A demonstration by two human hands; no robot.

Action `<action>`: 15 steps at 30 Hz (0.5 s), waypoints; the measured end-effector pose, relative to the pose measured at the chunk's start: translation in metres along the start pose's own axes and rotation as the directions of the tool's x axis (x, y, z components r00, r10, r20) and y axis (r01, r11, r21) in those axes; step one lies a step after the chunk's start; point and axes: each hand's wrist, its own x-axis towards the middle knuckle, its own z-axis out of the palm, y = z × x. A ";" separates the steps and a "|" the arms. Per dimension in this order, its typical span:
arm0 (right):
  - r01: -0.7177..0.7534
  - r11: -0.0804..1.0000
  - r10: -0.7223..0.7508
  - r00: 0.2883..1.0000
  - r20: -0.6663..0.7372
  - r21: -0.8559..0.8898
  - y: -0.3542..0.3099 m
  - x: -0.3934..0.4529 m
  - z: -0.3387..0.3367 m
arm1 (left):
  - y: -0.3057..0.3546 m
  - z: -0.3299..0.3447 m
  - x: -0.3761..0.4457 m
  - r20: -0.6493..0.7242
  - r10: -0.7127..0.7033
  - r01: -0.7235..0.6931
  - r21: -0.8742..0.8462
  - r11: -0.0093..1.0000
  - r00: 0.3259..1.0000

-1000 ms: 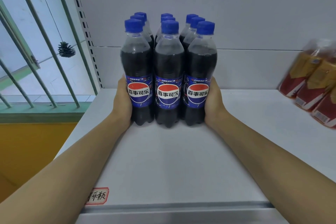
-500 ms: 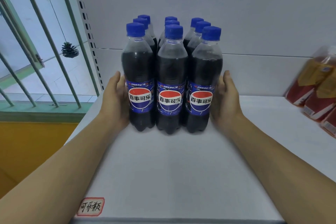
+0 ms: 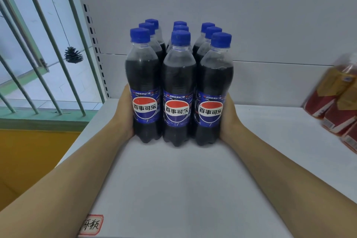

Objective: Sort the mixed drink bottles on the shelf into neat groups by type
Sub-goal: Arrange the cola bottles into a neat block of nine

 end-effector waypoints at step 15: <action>0.275 -0.095 -0.270 0.918 0.290 -0.957 -0.097 -0.103 -0.085 | 0.037 -0.012 -0.138 0.240 -0.160 -0.163 0.909 0.385 0.957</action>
